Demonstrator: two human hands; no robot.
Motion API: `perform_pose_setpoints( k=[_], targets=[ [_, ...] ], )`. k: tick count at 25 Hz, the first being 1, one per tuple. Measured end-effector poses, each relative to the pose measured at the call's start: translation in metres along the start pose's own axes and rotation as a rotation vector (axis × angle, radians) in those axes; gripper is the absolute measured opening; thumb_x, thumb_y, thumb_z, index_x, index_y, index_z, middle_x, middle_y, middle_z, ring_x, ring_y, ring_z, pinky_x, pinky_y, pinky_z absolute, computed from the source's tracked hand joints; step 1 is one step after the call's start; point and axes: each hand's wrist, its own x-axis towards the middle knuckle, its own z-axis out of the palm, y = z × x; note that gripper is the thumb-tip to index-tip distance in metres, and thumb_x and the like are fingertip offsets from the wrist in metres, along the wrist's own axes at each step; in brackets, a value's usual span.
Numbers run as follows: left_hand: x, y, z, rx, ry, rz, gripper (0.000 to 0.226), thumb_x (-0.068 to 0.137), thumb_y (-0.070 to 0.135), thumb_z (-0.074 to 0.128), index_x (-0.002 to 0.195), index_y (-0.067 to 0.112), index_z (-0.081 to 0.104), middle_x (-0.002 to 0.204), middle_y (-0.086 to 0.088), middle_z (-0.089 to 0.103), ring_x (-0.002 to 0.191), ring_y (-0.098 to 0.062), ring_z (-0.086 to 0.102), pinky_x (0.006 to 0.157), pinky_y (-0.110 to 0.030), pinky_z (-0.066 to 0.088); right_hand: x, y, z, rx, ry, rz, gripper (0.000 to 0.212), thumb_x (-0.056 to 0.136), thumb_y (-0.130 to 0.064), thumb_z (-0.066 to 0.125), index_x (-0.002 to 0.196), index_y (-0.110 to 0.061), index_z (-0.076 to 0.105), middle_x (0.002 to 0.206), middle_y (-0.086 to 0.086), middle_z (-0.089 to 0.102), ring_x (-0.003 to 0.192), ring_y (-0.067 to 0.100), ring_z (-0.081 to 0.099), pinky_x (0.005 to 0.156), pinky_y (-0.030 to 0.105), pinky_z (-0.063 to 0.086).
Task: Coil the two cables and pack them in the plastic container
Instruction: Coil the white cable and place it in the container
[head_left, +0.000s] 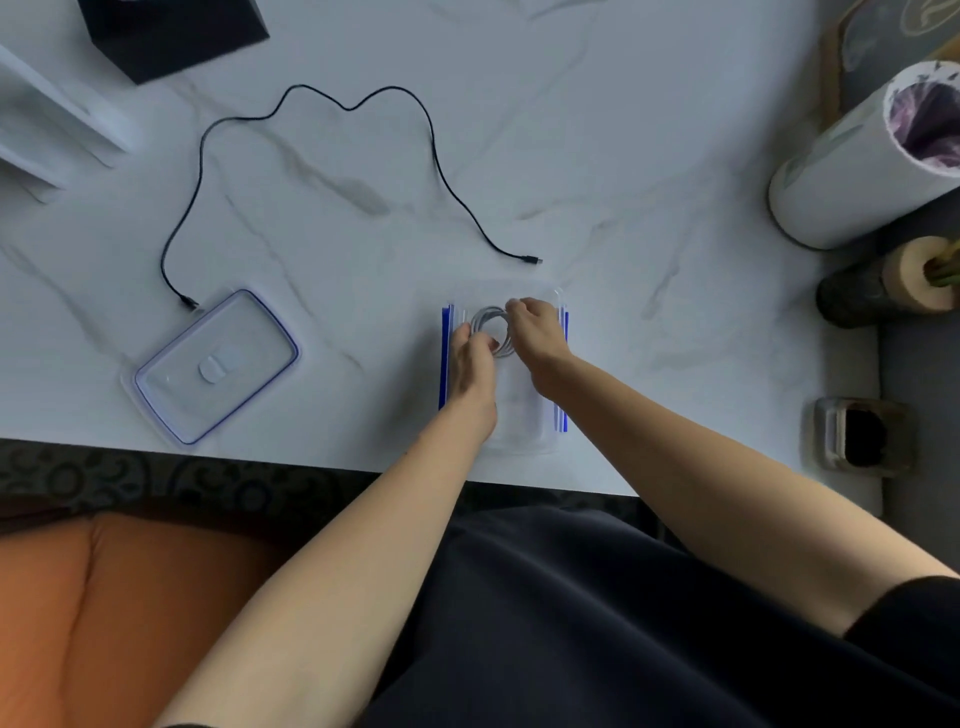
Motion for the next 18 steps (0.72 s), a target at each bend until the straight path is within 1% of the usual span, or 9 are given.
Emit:
perform_pose_setpoints(
  k=[1, 3, 4, 5, 7, 8, 12, 16, 18],
  targets=[
    [0.0, 0.0, 0.002, -0.029, 0.021, -0.012, 0.032, 0.085, 0.012, 0.04, 0.109, -0.01, 0.045, 0.117, -0.023, 0.054, 0.108, -0.04, 0.047, 0.088, -0.036, 0.045, 0.003, 0.0, -0.001, -0.013, -0.004, 0.002, 0.034, 0.093, -0.009, 0.037, 0.061, -0.018, 0.033, 0.061, -0.001, 0.031, 0.055, 0.014, 0.027, 0.051, 0.027, 0.024],
    [-0.002, 0.003, 0.007, -0.057, 0.076, -0.024, 0.012, 0.093, 0.013, 0.037, 0.09, 0.004, 0.045, 0.103, -0.01, 0.048, 0.098, -0.025, 0.043, 0.071, -0.026, 0.039, 0.008, 0.0, -0.001, -0.034, -0.007, 0.011, 0.035, 0.092, -0.007, 0.035, 0.06, -0.019, 0.031, 0.061, -0.001, 0.031, 0.055, 0.014, 0.026, 0.05, 0.027, 0.022],
    [0.0, 0.003, 0.009, -0.072, 0.09, -0.024, 0.016, 0.096, 0.016, 0.036, 0.09, 0.006, 0.047, 0.103, -0.008, 0.048, 0.099, -0.023, 0.043, 0.072, -0.027, 0.039, 0.011, -0.001, -0.002, -0.045, -0.012, 0.017, 0.035, 0.092, -0.007, 0.035, 0.059, -0.019, 0.031, 0.061, -0.001, 0.031, 0.055, 0.014, 0.025, 0.05, 0.027, 0.022],
    [0.003, 0.001, 0.009, -0.076, 0.084, -0.03, 0.026, 0.097, 0.021, 0.034, 0.096, 0.003, 0.053, 0.111, -0.011, 0.053, 0.106, -0.025, 0.048, 0.083, -0.03, 0.043, 0.012, -0.002, -0.002, -0.061, -0.021, 0.019, 0.035, 0.092, -0.007, 0.035, 0.059, -0.019, 0.03, 0.06, -0.001, 0.031, 0.054, 0.014, 0.026, 0.05, 0.027, 0.022],
    [0.011, -0.003, 0.012, -0.078, 0.075, -0.039, 0.045, 0.099, 0.03, 0.031, 0.123, 0.001, 0.056, 0.138, -0.015, 0.053, 0.129, -0.029, 0.046, 0.107, -0.041, 0.038, 0.017, -0.003, -0.001, -0.102, -0.048, 0.008, 0.035, 0.091, -0.005, 0.034, 0.059, -0.018, 0.031, 0.06, -0.001, 0.033, 0.055, 0.015, 0.027, 0.049, 0.027, 0.023],
    [0.014, -0.003, 0.012, -0.073, 0.068, -0.043, 0.048, 0.098, 0.033, 0.031, 0.126, 0.001, 0.055, 0.14, -0.015, 0.052, 0.131, -0.028, 0.045, 0.109, -0.041, 0.036, 0.018, -0.003, -0.001, -0.116, -0.058, 0.005, 0.036, 0.091, -0.005, 0.034, 0.058, -0.018, 0.032, 0.06, 0.0, 0.033, 0.055, 0.015, 0.028, 0.049, 0.027, 0.023],
    [0.022, -0.003, 0.016, -0.074, 0.056, -0.011, 0.042, 0.092, 0.038, 0.033, 0.107, 0.009, 0.059, 0.118, -0.012, 0.058, 0.107, -0.019, 0.05, 0.098, -0.036, 0.04, 0.023, 0.0, -0.001, -0.146, -0.067, 0.0, 0.036, 0.094, -0.006, 0.035, 0.059, -0.018, 0.037, 0.062, 0.001, 0.038, 0.057, 0.015, 0.033, 0.049, 0.026, 0.027],
    [0.024, -0.007, 0.014, -0.09, 0.032, -0.013, 0.049, 0.091, 0.043, 0.032, 0.113, 0.007, 0.057, 0.126, -0.009, 0.057, 0.118, -0.021, 0.051, 0.105, -0.034, 0.038, 0.024, 0.0, 0.001, -0.141, -0.059, 0.01, 0.033, 0.094, -0.008, 0.035, 0.062, -0.019, 0.037, 0.064, -0.001, 0.037, 0.058, 0.015, 0.033, 0.05, 0.025, 0.026],
    [0.02, -0.006, 0.013, -0.081, 0.027, 0.008, 0.041, 0.095, 0.04, 0.031, 0.105, 0.008, 0.055, 0.115, -0.007, 0.056, 0.108, -0.018, 0.05, 0.097, -0.031, 0.038, 0.024, 0.001, 0.002, -0.12, -0.058, 0.02, 0.025, 0.096, -0.013, 0.036, 0.072, -0.018, 0.044, 0.069, -0.002, 0.039, 0.06, 0.013, 0.035, 0.05, 0.024, 0.027]
  ],
)
